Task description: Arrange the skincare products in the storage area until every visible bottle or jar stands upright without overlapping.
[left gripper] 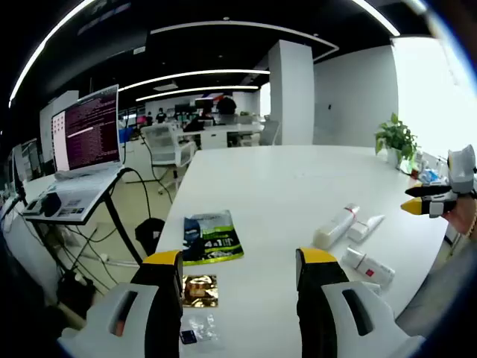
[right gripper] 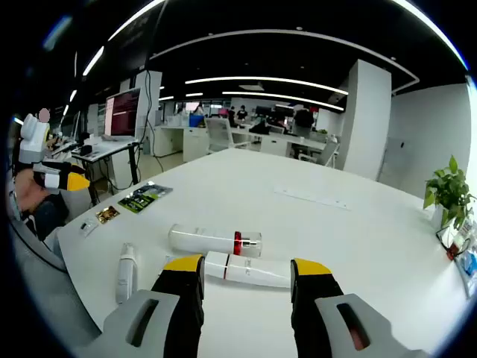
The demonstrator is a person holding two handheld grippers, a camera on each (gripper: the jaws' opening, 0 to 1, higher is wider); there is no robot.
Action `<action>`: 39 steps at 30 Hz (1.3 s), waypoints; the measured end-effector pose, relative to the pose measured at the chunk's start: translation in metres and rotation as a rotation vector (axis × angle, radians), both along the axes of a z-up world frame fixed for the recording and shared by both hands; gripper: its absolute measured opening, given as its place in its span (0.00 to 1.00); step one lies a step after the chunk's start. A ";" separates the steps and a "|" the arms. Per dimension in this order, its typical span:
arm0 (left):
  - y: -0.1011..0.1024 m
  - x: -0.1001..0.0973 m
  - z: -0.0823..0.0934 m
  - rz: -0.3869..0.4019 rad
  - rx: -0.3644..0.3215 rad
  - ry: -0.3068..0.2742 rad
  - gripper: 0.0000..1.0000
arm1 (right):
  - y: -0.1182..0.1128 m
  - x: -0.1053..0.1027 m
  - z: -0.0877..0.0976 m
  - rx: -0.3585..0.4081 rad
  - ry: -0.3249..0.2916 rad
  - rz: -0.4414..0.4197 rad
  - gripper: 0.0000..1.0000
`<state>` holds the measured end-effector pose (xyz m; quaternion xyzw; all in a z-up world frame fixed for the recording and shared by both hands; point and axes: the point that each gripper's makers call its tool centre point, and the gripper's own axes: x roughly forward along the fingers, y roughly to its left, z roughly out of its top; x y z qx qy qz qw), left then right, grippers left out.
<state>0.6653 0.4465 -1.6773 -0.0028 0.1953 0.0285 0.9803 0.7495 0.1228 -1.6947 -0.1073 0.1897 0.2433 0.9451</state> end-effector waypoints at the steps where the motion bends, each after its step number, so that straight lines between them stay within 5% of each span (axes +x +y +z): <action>1: 0.000 0.000 0.000 0.000 0.000 0.001 0.57 | 0.000 0.000 -0.001 -0.004 0.001 0.002 0.43; 39: -0.007 0.004 -0.005 -0.037 -0.016 0.013 0.59 | -0.006 0.004 0.002 -0.012 -0.020 -0.028 0.43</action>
